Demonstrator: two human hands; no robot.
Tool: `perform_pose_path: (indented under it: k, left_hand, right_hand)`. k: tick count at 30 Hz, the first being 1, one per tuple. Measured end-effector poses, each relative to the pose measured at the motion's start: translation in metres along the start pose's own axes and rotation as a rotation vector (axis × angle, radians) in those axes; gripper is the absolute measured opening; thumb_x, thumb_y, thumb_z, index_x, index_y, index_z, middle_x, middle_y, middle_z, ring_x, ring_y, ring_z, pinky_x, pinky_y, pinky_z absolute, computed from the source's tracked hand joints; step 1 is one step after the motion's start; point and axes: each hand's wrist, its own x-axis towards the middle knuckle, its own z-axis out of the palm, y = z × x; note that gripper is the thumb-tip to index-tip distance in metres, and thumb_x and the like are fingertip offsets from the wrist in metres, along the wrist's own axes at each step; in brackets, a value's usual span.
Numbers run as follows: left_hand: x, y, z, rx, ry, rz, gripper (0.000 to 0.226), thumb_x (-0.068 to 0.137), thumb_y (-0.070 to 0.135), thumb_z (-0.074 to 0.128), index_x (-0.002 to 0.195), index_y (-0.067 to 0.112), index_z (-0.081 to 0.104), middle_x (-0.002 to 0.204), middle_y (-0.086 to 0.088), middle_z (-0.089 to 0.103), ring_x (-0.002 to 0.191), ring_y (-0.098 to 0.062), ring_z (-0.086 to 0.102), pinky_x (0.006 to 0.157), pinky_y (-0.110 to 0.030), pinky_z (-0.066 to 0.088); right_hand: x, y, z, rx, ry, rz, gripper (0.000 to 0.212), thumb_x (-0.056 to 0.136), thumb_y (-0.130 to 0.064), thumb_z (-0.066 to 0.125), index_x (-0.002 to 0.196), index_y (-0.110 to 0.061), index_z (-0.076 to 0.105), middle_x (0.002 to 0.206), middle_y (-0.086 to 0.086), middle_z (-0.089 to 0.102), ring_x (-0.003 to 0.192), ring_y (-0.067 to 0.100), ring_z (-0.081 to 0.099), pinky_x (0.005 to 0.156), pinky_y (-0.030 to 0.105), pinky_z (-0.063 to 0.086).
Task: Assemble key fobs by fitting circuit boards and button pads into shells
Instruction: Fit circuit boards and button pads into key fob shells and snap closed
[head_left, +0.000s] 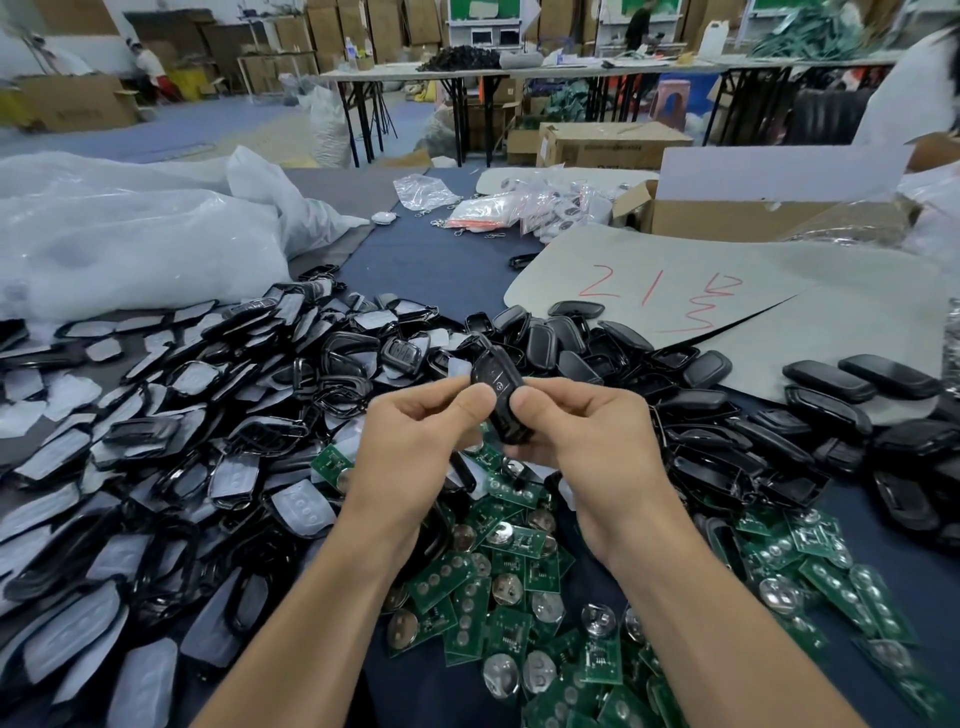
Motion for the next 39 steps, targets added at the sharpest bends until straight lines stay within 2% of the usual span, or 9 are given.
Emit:
perform_pose_path:
  k: [10, 14, 21, 25, 28, 31, 33, 35, 39]
  left_hand:
    - [-0.006, -0.003, 0.015, -0.077, 0.121, -0.044, 0.035, 0.088, 0.051, 0.061, 0.092, 0.025, 0.085, 0.094, -0.006, 0.082, 0.091, -0.026, 0.078, 0.08, -0.043, 0.065]
    - [-0.006, 0.002, 0.017, -0.128, 0.188, -0.074, 0.034, 0.102, 0.036, 0.057, 0.087, 0.022, 0.085, 0.091, -0.007, 0.081, 0.079, -0.017, 0.077, 0.064, -0.026, 0.061]
    - [-0.007, 0.001, 0.016, -0.087, 0.211, -0.068, 0.043, 0.108, 0.03, 0.054, 0.079, 0.019, 0.084, 0.08, -0.01, 0.08, 0.065, -0.021, 0.073, 0.05, -0.028, 0.058]
    - [-0.008, 0.0, 0.015, -0.062, 0.17, -0.003, 0.045, 0.1, 0.057, 0.055, 0.092, 0.025, 0.084, 0.095, -0.005, 0.081, 0.089, -0.017, 0.077, 0.076, -0.026, 0.062]
    - [-0.006, 0.001, 0.009, -0.033, 0.27, 0.055, 0.045, 0.086, 0.071, 0.056, 0.099, 0.036, 0.081, 0.101, 0.01, 0.081, 0.098, -0.008, 0.076, 0.083, -0.017, 0.059]
    - [-0.001, -0.003, 0.005, 0.026, 0.435, 0.056, 0.022, 0.098, 0.05, 0.063, 0.094, 0.037, 0.08, 0.094, 0.014, 0.08, 0.091, -0.005, 0.077, 0.086, -0.027, 0.061]
    - [0.0, -0.004, 0.004, 0.051, 0.501, 0.058, 0.017, 0.1, 0.038, 0.065, 0.092, 0.038, 0.08, 0.092, 0.016, 0.08, 0.09, -0.003, 0.076, 0.087, -0.031, 0.06]
    - [0.001, -0.006, 0.002, 0.08, 0.533, 0.069, 0.016, 0.093, 0.04, 0.064, 0.092, 0.041, 0.08, 0.091, 0.019, 0.079, 0.088, 0.0, 0.075, 0.082, -0.027, 0.059]
    - [0.002, -0.008, -0.002, 0.163, 0.537, 0.074, 0.019, 0.086, 0.041, 0.062, 0.089, 0.052, 0.078, 0.077, 0.018, 0.077, 0.069, -0.004, 0.071, 0.065, -0.021, 0.059]
  right_hand:
    - [-0.006, 0.007, 0.013, 0.143, -0.094, 0.085, 0.013, 0.096, -0.002, 0.068, 0.092, -0.004, 0.081, 0.088, 0.016, 0.079, 0.076, 0.025, 0.077, 0.068, 0.026, 0.062]
    - [-0.008, 0.009, 0.015, 0.025, -0.136, 0.06, 0.009, 0.093, -0.001, 0.071, 0.094, -0.001, 0.08, 0.084, 0.023, 0.077, 0.063, 0.02, 0.067, 0.064, 0.025, 0.059]
    - [-0.006, 0.013, 0.011, -0.034, -0.198, 0.068, 0.011, 0.092, -0.001, 0.072, 0.086, -0.002, 0.081, 0.073, 0.021, 0.07, 0.059, 0.021, 0.06, 0.058, 0.028, 0.057]
    - [0.004, -0.006, -0.005, 0.121, -0.161, 0.04, 0.006, 0.088, -0.008, 0.076, 0.088, -0.005, 0.081, 0.083, 0.017, 0.075, 0.065, 0.022, 0.065, 0.063, 0.027, 0.059]
    - [0.011, -0.021, -0.028, 0.447, -0.075, -0.02, 0.051, 0.067, -0.039, 0.083, 0.112, -0.015, 0.076, 0.108, 0.01, 0.079, 0.088, 0.018, 0.075, 0.076, 0.028, 0.062]
    - [0.016, -0.015, -0.033, -0.081, 0.093, -0.104, 0.042, 0.074, -0.035, 0.088, 0.113, -0.022, 0.077, 0.094, 0.001, 0.081, 0.079, 0.012, 0.075, 0.083, 0.03, 0.063]
    - [0.013, -0.009, -0.028, -0.551, 0.179, -0.195, 0.029, 0.082, -0.03, 0.08, 0.111, -0.03, 0.079, 0.085, -0.015, 0.079, 0.076, -0.001, 0.071, 0.082, 0.016, 0.056]
    - [0.01, -0.002, -0.022, -0.862, 0.074, -0.243, 0.037, 0.085, -0.033, 0.075, 0.123, -0.034, 0.074, 0.101, -0.018, 0.077, 0.088, -0.002, 0.067, 0.085, 0.011, 0.048]
    - [0.005, 0.007, -0.011, -1.345, -0.239, -0.222, 0.045, 0.091, -0.045, 0.068, 0.135, -0.038, 0.064, 0.13, -0.003, 0.063, 0.128, 0.018, 0.051, 0.115, 0.036, 0.038]
